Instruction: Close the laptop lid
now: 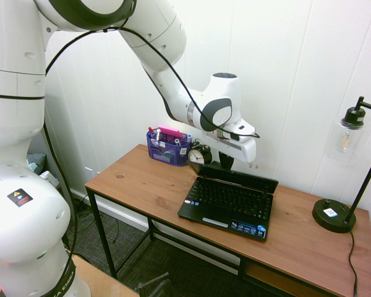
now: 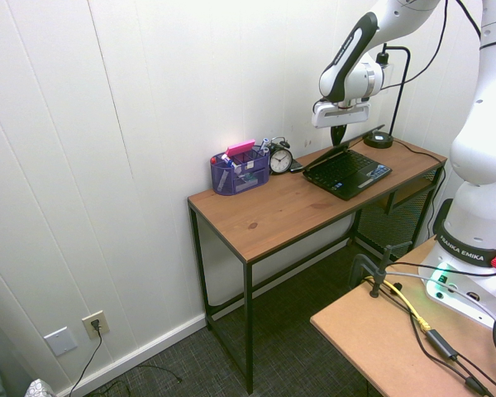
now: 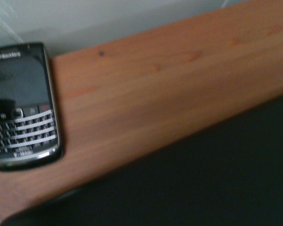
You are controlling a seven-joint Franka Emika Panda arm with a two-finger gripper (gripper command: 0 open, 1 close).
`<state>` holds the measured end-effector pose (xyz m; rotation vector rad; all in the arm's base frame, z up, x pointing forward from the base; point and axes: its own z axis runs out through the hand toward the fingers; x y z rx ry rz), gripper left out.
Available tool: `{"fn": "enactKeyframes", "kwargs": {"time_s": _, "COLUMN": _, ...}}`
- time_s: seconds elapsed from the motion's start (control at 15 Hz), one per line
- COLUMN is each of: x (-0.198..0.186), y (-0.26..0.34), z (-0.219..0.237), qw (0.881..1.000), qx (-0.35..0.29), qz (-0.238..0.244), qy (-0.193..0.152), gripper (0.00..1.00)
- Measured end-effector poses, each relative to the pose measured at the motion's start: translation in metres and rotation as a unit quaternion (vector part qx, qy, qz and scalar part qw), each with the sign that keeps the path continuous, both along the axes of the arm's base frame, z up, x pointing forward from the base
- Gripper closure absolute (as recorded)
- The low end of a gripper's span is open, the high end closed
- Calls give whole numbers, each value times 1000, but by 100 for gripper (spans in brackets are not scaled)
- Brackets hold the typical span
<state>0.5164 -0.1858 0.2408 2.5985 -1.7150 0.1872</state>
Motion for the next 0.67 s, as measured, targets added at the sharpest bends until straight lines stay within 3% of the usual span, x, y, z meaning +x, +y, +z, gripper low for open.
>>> {"fn": "enactKeyframes", "kwargs": {"time_s": 0.4, "x": -42, "y": 7, "z": -41, "qw": 999, "qx": 22, "qz": -23, "qy": 33, "gripper": 100}}
{"fn": "enactKeyframes", "kwargs": {"time_s": 0.67, "x": -48, "y": 4, "z": -43, "qw": 999, "qx": 23, "qz": -30, "qy": 21, "gripper": 100}}
